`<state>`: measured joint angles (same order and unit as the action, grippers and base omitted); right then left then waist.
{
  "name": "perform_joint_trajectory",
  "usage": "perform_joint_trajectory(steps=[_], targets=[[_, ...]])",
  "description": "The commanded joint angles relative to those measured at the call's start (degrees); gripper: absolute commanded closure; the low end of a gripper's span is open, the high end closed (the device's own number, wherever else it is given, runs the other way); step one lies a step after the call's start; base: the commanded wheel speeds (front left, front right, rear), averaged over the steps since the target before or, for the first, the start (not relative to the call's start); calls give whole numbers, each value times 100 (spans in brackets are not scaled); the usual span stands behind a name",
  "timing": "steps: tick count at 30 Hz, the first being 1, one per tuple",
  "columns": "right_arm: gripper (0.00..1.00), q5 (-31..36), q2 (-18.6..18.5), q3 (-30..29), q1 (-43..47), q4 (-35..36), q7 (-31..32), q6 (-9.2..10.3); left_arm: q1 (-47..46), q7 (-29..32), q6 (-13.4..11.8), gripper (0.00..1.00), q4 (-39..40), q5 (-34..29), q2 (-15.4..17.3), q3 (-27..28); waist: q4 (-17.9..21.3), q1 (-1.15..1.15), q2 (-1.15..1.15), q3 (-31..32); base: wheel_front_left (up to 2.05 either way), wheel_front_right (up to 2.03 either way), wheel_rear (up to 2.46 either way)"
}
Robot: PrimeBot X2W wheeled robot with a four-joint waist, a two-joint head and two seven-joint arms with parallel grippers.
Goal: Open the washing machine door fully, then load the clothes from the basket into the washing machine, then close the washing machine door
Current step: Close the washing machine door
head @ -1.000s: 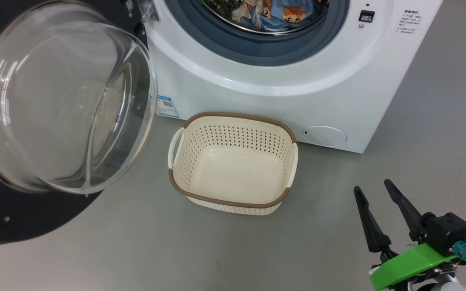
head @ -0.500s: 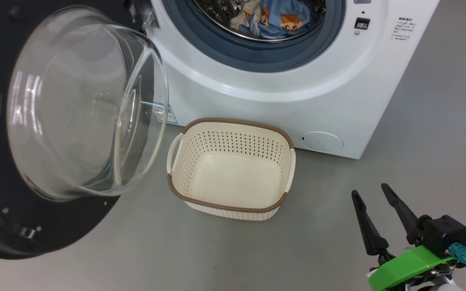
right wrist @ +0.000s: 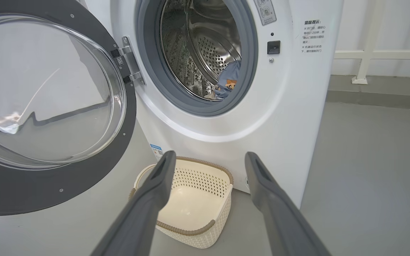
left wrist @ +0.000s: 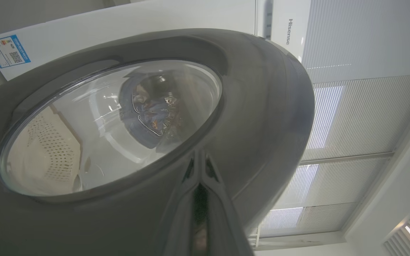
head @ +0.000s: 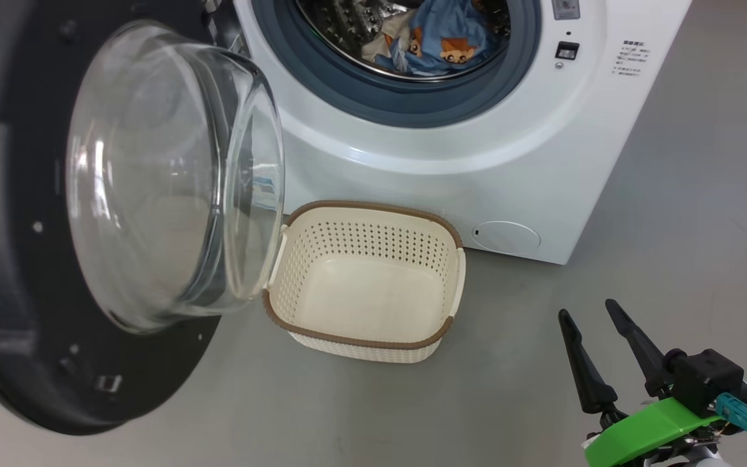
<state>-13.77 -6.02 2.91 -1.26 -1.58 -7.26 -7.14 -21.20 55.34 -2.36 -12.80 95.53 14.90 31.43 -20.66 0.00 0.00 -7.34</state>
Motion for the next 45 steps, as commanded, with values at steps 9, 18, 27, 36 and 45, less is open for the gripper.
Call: perform_joint_trajectory(steps=[9,18,27,36,45], targets=[[0,-33,44,153,-84,64,-135,-35,13,313,-42,100,729,69,-175,-343,256,0,0,-12,0,0,0],[0,-58,108,161,-108,-45,-241,-35,-178,255,-28,100,959,100,-541,-593,482,0,0,-1,0,0,0],[0,-90,181,188,-207,-195,-378,-35,-448,6,37,100,1010,-35,-857,-856,850,0,0,-46,0,0,0],[0,-78,222,101,-242,-277,-489,-35,-530,-192,172,100,862,-189,-850,-812,1516,0,0,-72,0,0,0],[0,-123,250,27,-231,-415,-566,-35,-555,-433,355,100,712,-382,-834,-731,2025,0,0,-21,0,0,0]])
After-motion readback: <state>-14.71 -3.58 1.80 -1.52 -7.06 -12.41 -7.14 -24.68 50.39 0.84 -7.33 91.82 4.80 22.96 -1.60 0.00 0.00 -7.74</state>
